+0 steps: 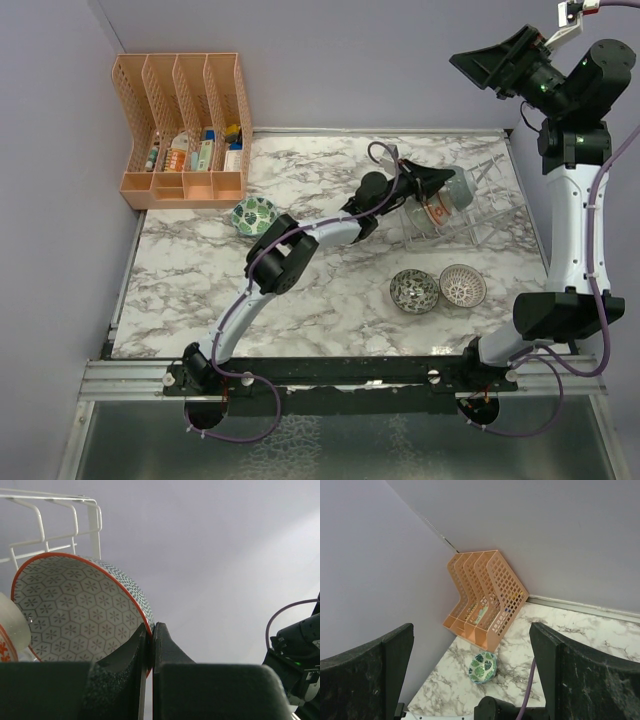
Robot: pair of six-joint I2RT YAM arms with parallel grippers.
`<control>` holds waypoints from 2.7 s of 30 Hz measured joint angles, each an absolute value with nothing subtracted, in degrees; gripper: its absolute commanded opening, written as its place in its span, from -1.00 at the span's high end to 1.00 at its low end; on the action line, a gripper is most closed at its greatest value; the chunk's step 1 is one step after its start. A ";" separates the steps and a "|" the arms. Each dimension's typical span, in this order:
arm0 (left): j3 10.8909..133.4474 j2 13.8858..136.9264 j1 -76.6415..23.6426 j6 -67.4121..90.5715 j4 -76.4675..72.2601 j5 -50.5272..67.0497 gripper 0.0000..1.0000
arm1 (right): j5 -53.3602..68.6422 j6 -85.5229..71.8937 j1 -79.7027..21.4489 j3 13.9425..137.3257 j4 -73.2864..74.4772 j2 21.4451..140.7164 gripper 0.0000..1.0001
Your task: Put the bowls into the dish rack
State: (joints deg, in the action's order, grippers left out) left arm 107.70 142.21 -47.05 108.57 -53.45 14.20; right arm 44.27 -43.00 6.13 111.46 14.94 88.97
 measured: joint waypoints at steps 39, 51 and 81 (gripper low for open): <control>108.66 143.39 -45.58 107.04 -44.58 17.74 0.90 | 44.36 -42.13 6.13 110.26 14.92 89.38 -0.99; 111.13 142.93 -45.10 104.60 -38.09 20.14 0.62 | 44.45 -42.15 6.13 110.21 14.87 90.13 -0.99; 106.02 134.50 -43.07 94.32 -20.75 23.20 0.20 | 45.65 -42.48 6.13 108.71 12.80 91.50 -0.99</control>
